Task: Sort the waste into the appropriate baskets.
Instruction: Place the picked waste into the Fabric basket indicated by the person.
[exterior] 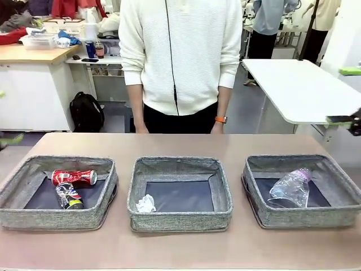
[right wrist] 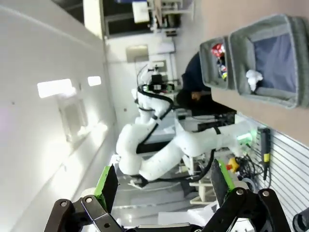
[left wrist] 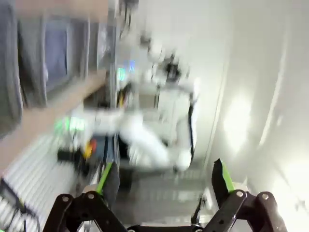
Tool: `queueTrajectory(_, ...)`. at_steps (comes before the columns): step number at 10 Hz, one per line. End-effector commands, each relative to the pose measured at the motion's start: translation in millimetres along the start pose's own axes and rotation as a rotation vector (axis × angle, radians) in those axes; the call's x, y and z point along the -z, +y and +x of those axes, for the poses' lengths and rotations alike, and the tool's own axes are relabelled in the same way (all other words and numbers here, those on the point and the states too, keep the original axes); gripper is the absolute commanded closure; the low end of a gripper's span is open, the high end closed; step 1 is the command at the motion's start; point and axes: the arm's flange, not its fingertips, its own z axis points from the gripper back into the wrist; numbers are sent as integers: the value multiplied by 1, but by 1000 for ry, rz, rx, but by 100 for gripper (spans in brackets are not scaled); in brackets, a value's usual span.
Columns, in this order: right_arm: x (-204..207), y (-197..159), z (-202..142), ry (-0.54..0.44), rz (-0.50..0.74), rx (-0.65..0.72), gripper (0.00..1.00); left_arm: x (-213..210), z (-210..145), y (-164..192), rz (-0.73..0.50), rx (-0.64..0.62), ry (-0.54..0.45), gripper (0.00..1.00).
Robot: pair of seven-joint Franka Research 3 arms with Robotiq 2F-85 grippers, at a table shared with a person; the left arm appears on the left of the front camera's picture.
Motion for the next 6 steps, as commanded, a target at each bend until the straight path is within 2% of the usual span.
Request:
queueTrajectory(1,36,0,17,-61,-149,-10,0,2,9,-20,-99,63,-466,0)
queueTrajectory(2,0,0,0,0,0,0,0,0,0,0,0,0,0,0)
queueTrajectory(6,0,0,0,0,0,0,0,0,0,0,0,0,0,0)
